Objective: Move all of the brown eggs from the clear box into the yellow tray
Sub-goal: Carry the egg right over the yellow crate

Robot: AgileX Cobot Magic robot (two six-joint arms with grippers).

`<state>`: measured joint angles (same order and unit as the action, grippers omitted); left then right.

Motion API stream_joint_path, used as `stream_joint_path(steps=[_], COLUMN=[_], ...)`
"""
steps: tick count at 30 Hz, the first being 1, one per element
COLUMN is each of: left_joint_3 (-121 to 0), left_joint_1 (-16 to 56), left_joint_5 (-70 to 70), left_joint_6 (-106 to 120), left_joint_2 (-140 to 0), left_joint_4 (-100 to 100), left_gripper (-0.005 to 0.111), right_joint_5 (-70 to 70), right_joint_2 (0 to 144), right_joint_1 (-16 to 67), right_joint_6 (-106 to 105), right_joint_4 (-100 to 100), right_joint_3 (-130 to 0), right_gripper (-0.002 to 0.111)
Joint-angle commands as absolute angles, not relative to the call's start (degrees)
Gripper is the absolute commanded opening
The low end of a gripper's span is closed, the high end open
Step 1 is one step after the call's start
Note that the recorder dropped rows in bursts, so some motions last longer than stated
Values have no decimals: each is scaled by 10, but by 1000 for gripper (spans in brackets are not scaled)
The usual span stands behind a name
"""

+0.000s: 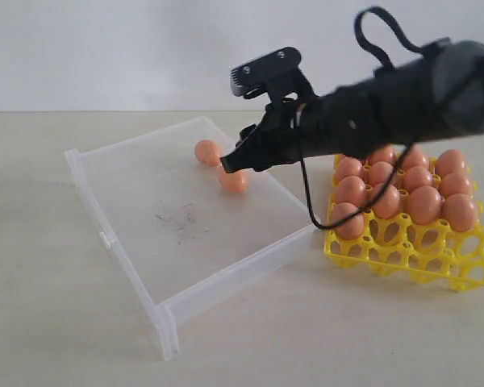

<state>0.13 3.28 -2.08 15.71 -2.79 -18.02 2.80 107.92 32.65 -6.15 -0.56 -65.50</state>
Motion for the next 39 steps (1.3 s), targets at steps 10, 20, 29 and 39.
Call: stream_joint_path(steps=[10, 20, 29, 39], left_joint_3=[0, 0, 0, 0], left_joint_1=[34, 34, 34, 34], left_joint_5=[-30, -30, -30, -30], left_joint_6=[160, 160, 160, 160], left_joint_2=[-30, -30, -30, -30], left_joint_4=[-183, -183, -183, -183], left_gripper=[4, 4, 4, 4], right_joint_5=[677, 538, 469, 491], right_joint_2=[967, 967, 967, 1002], right_joint_1=[149, 91, 91, 91], right_joint_6=[146, 212, 163, 143], right_joint_4=[59, 247, 206, 199], right_joint_3=[-133, -183, -201, -203], right_gripper=[0, 0, 0, 0])
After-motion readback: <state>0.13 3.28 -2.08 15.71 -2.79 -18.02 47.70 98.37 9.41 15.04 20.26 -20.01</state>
